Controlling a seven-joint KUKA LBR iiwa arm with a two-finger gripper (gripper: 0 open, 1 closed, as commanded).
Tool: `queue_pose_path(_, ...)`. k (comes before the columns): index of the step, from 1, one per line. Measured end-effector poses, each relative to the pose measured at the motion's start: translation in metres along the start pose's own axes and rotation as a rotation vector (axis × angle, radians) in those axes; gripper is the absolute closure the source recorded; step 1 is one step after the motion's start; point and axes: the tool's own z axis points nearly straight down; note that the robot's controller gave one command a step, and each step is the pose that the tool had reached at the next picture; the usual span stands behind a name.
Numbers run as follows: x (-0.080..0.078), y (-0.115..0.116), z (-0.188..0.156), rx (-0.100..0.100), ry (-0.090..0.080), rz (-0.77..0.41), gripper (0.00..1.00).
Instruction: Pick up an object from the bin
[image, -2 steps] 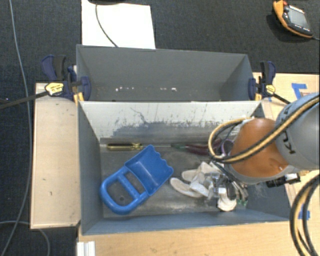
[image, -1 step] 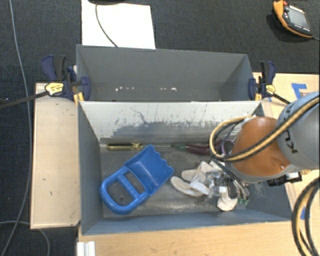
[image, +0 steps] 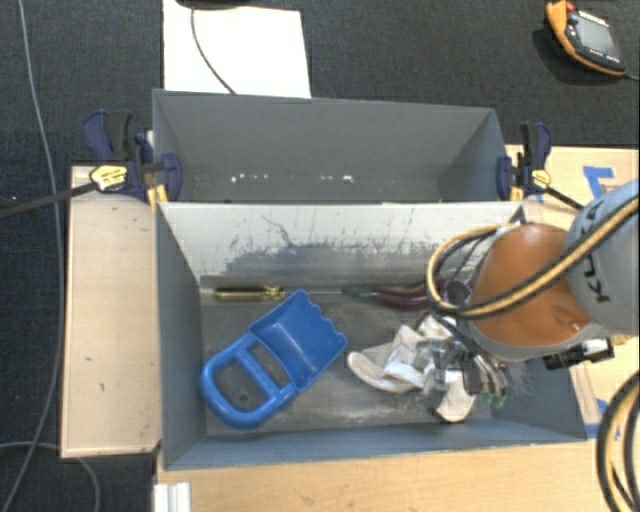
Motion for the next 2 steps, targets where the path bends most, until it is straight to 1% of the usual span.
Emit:
queue_pose_path(1,-0.002,0.0,-0.037,0.0,-0.006,0.001,1.0)
queue_pose_path(2,-0.001,0.0,-0.078,-0.001,-0.003,0.003,1.0)
